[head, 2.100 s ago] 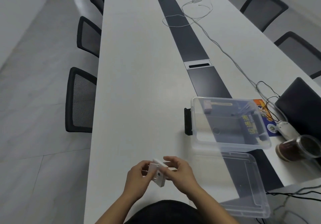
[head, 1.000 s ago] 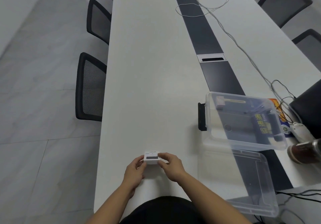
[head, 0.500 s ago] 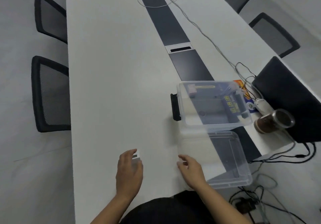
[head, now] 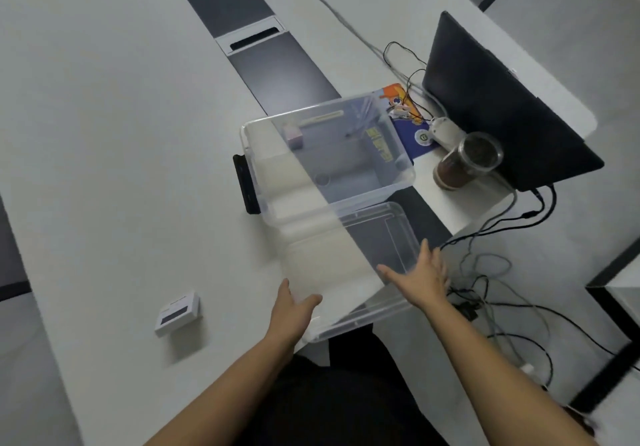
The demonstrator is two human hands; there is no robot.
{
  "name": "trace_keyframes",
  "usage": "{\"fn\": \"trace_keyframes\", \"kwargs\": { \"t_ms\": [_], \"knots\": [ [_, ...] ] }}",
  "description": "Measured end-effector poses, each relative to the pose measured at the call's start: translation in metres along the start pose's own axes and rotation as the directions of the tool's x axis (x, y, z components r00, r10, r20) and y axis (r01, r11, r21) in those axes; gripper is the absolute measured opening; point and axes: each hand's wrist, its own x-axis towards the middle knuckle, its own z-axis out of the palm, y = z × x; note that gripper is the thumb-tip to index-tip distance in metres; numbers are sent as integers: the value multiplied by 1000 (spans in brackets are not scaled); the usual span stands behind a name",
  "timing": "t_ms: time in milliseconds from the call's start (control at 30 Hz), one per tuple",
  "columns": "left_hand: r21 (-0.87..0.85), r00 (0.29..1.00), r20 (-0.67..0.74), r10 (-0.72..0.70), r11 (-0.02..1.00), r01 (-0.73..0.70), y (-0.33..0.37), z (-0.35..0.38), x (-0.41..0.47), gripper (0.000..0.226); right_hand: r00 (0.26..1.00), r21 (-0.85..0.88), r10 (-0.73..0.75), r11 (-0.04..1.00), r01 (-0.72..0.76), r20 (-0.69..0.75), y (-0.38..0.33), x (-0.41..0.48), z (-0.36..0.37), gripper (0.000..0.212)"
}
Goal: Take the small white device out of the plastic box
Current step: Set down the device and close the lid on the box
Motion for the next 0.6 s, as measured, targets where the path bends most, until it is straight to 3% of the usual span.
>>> {"fn": "trace_keyframes", "kwargs": {
  "t_ms": [167, 300, 367, 467, 600],
  "knots": [
    [-148, 978, -155, -138, 982, 115, 12, 23, 5, 81, 993, 187, 66, 979, -83, 97, 6, 15, 6, 128],
    [-216, 951, -225, -212, 963, 163, 10, 21, 17, 98, 993, 312, 115, 944, -109, -1, 8, 2, 13, 114],
    [-175, 941, -255, -223, 968, 183, 8, 15, 16, 95, 990, 384, 122, 920, -84, -75, 13, -8, 15, 104],
    [-44, 938, -314, -146, 989, 139, 5, 10, 11, 79, 980, 510, 115, 860, -17, -161, 17, -26, 19, 96],
    [69, 933, -350, 82, 996, -62, 10, 0, -3, 69, 968, 567, 83, 821, 68, -237, 5, -47, 20, 91]
  ]
}}
